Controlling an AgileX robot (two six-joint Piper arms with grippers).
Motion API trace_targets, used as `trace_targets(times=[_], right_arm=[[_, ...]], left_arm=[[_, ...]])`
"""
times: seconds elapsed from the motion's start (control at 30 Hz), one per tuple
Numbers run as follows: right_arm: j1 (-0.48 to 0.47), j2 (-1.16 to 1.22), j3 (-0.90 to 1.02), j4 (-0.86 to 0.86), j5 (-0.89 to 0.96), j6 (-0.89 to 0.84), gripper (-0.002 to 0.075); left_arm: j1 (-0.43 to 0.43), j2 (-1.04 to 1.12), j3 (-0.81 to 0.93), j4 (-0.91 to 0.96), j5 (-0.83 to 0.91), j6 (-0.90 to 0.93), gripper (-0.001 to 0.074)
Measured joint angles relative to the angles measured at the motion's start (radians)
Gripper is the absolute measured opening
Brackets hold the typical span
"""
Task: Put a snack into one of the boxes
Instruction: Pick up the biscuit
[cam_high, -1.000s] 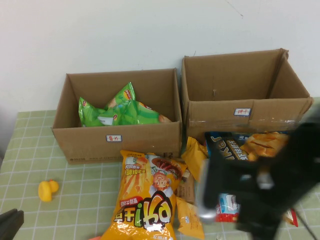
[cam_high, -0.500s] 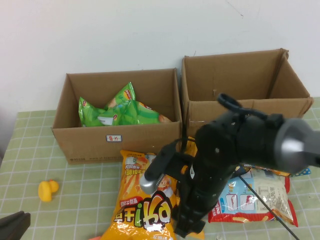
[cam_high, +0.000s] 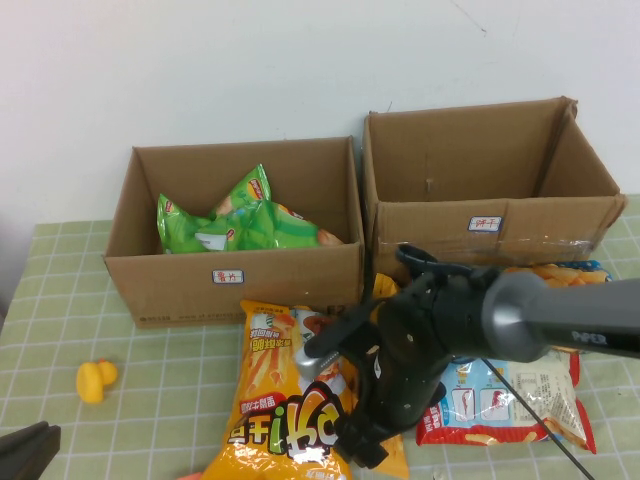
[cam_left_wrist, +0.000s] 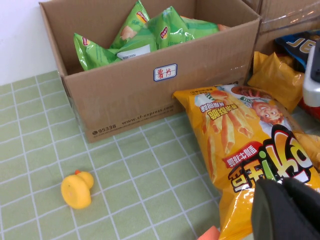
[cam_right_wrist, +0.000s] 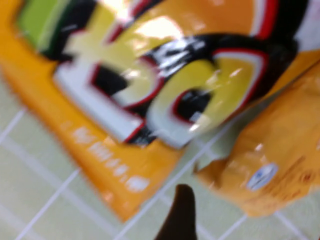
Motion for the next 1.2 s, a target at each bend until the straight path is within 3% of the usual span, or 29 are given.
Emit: trace_targets(times=[0.5,0.63,0.83,1.2], right_arm=[[-0.017,0.094,-0.001,0.012,-0.123,0.064,0.0611],[-0.017,0.102,-0.002,0.015,-0.104,0.066,0.0494],[-0.019,0.103,-0.003,0.016,-0.078,0.069,0.0155],[-0.022,-0.113,-0.003,-0.005,0.056,0.023,0.0155]], left_arm=[[0.0,0.0,0.0,0.004,0.0,0.011,-0.0001],[0.0,0.0,0.0,0.008,0.0,0.011,-0.0001],[0.0,0.0,0.0,0.027,0.0,0.011,-0.0001],[0.0,0.0,0.0,0.029,0.013,0.012,-0.0001]])
